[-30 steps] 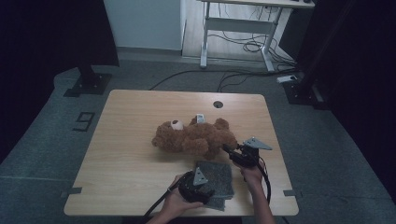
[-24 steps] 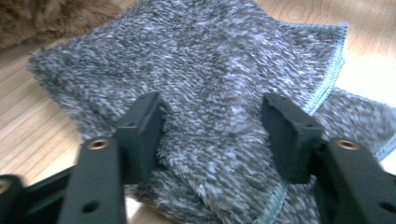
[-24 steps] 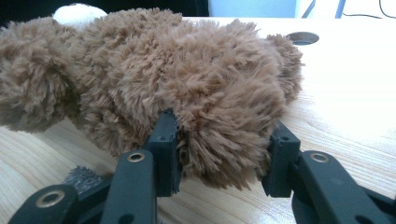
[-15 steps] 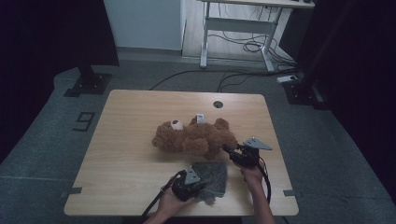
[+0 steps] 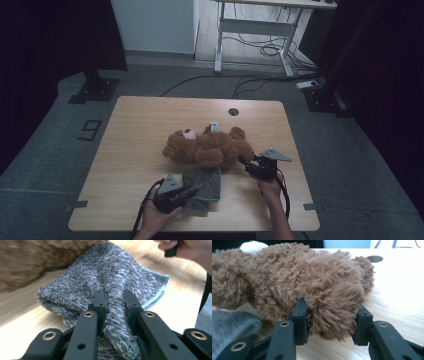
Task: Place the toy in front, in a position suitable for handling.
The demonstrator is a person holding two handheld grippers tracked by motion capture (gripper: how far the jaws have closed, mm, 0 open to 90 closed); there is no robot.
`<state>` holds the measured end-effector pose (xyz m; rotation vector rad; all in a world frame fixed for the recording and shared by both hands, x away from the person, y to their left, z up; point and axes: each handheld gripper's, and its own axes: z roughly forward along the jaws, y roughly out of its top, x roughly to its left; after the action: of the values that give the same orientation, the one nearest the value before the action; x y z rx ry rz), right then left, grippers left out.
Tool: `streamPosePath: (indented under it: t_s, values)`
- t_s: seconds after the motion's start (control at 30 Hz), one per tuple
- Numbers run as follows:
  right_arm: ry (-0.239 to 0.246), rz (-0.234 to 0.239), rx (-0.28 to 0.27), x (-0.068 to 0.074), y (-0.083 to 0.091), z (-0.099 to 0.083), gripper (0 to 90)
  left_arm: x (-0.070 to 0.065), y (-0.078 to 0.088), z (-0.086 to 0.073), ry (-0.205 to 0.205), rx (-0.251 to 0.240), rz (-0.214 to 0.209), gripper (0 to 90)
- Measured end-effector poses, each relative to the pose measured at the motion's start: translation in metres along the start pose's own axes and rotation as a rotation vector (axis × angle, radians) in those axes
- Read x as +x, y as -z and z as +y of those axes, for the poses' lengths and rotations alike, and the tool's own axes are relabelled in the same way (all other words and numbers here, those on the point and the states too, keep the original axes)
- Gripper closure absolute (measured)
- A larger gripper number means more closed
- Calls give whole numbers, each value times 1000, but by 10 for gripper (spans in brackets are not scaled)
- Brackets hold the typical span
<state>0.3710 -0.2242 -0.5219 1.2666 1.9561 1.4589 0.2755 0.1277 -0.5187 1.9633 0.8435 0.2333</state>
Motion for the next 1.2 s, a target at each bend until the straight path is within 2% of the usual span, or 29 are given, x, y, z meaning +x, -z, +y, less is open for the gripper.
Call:
streamPosePath:
  t_s: [0.17,0.2,0.5,0.57,0.8,0.93,1.2]
  values:
    - [-4,-1,5,0,-1,-1,563,11,15,5,15,-34,4,761]
    - [-4,-3,4,0,-1,-1,563,15,23,8,16,-52,3,761]
    - [0,-2,2,-1,0,0,560,23,49,17,27,-124,3,762]
    - [2,-1,3,-1,0,0,557,27,60,21,44,-155,0,762]
    - [10,-1,2,0,2,-1,557,34,82,25,69,-219,30,762]
    - [9,0,2,0,2,-1,558,37,87,25,79,-231,40,762]
    - [9,0,2,0,2,-1,557,37,84,24,82,-226,44,762]
